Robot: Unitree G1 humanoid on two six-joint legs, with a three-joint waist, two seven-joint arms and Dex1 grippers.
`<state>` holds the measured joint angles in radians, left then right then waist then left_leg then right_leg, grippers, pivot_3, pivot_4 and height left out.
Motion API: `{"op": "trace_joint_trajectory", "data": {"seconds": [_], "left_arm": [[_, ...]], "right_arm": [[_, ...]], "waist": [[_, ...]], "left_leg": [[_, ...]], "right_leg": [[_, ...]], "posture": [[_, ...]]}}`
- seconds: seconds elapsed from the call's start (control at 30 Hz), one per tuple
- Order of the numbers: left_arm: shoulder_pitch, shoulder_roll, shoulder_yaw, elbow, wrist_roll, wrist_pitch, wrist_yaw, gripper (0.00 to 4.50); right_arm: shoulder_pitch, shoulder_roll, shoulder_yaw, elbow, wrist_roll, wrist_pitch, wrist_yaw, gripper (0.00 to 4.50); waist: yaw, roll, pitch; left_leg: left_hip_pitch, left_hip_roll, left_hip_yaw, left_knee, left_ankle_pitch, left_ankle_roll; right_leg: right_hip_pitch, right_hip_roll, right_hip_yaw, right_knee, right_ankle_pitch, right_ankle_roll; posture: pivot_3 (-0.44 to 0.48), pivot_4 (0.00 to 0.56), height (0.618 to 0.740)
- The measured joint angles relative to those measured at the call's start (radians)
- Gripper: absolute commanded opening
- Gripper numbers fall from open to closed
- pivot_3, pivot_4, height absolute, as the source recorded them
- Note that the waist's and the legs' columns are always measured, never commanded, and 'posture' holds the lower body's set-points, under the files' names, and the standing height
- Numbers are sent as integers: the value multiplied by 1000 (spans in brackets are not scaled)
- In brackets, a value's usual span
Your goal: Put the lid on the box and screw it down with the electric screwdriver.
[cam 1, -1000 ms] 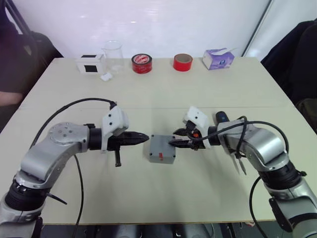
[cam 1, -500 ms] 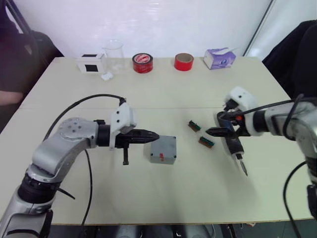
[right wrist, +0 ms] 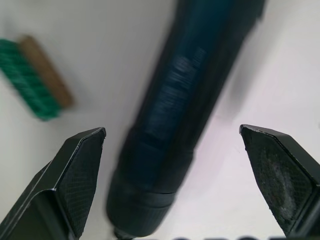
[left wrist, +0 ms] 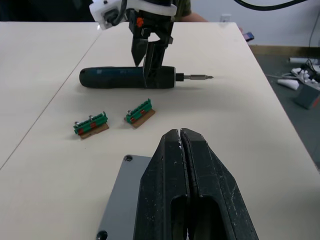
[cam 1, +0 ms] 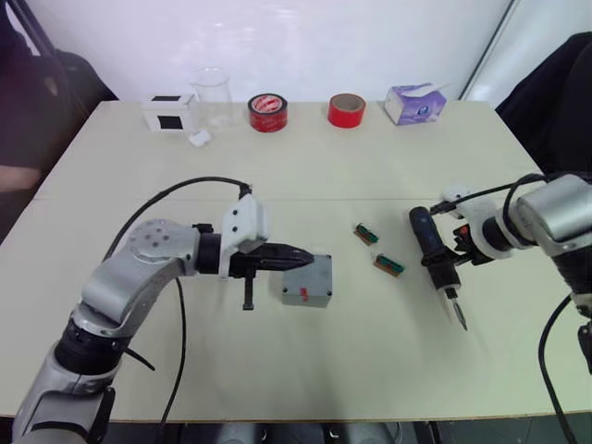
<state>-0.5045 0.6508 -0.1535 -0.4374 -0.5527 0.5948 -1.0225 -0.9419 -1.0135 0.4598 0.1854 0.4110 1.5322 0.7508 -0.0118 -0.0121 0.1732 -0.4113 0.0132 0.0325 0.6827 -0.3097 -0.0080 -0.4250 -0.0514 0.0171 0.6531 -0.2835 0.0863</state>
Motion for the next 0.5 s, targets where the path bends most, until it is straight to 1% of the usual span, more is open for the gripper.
{"op": "trace_joint_trajectory", "data": {"seconds": [0.07,0.1,0.17,0.23,0.27,0.33,0.37,0.5], "left_arm": [[3,-8,0,-5,1,0,13,0],[6,-8,0,-10,1,0,20,0],[22,-8,2,-20,1,0,30,0],[31,-6,2,-22,1,0,38,0],[32,-3,5,-26,1,0,43,0],[35,3,13,-36,6,-1,50,0],[37,6,14,-37,11,-2,54,0],[44,13,15,-36,30,-7,67,0]], "right_arm": [[-21,28,35,52,-9,-8,17,4479],[-24,40,49,70,-15,-12,25,4253],[-51,56,75,102,-32,-16,41,3756],[-63,69,88,122,-45,-17,47,3093],[-70,76,94,131,-50,-16,49,2679],[-86,95,98,147,-58,-8,51,2083],[-91,105,99,153,-63,-3,51,1916],[-109,121,94,171,-70,12,52,1858]], "waist": [[-2,0,0],[-2,0,0],[-4,0,0],[-2,0,0],[-2,0,0],[-5,0,0],[-7,-1,0],[-9,0,0]], "left_leg": [[0,0,0,0,0,0],[0,1,0,0,0,0],[1,1,0,0,0,0],[1,1,0,1,0,0],[1,1,0,1,0,0],[1,1,0,1,0,0],[2,2,0,1,0,0],[2,2,0,1,0,0]], "right_leg": [[0,1,0,0,0,0],[0,1,0,0,0,0],[0,2,1,1,0,0],[0,2,0,3,0,0],[0,2,0,3,0,0],[0,3,1,3,0,0],[0,3,1,3,0,0],[0,4,1,4,0,0]], "posture": [[0,150,740],[0,150,740],[0,150,740],[0,150,740],[0,150,740],[0,150,740],[0,150,740],[0,150,740]]}}
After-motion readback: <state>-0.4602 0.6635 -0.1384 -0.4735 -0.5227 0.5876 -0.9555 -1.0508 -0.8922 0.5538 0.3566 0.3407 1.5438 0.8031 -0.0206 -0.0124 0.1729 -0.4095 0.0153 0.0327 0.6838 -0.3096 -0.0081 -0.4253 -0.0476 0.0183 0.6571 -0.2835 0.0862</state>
